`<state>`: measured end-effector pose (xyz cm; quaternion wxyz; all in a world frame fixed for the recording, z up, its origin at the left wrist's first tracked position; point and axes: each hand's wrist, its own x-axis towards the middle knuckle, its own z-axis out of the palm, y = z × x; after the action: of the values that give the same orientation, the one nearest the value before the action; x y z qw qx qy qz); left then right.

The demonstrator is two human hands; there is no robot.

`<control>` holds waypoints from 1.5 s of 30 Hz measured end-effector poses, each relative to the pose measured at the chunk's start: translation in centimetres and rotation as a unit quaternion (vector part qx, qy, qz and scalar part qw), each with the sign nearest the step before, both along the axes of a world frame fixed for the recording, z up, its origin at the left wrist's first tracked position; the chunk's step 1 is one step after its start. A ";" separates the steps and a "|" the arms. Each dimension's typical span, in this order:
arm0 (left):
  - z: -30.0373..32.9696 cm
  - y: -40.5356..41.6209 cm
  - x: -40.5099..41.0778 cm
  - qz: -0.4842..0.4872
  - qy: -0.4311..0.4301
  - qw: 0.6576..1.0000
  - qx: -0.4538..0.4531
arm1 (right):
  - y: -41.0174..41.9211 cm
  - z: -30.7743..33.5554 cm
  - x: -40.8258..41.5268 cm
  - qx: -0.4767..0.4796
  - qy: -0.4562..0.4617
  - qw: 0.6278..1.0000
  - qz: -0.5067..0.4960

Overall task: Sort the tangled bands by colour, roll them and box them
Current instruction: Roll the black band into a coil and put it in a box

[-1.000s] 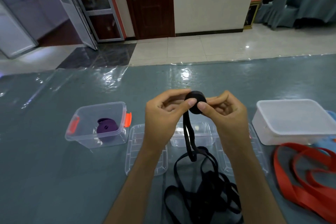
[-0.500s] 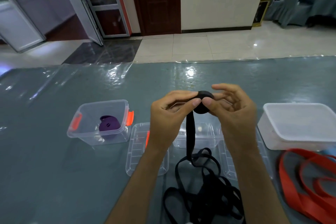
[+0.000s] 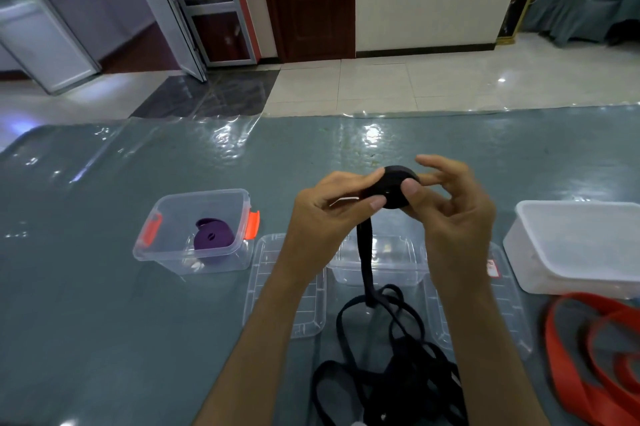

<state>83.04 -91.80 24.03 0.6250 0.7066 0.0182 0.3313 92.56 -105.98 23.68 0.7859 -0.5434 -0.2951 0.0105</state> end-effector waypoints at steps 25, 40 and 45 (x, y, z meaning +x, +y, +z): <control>0.4 -0.8 -1.4 0.018 -0.017 1.000 -0.004 | -0.8 0.8 -1.7 0.004 0.056 0.997 0.056; -0.7 -3.7 -2.2 0.048 -0.025 0.998 -0.025 | -4.4 0.7 -2.6 -0.052 0.092 0.992 0.066; -1.0 -4.6 -2.1 0.023 -0.022 0.999 -0.036 | -4.6 0.8 -3.2 -0.008 0.079 0.997 0.012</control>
<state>80.99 -96.35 23.04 0.6421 0.6757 0.0326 0.3606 89.35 -110.62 24.50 0.8022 -0.5434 -0.2387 0.0651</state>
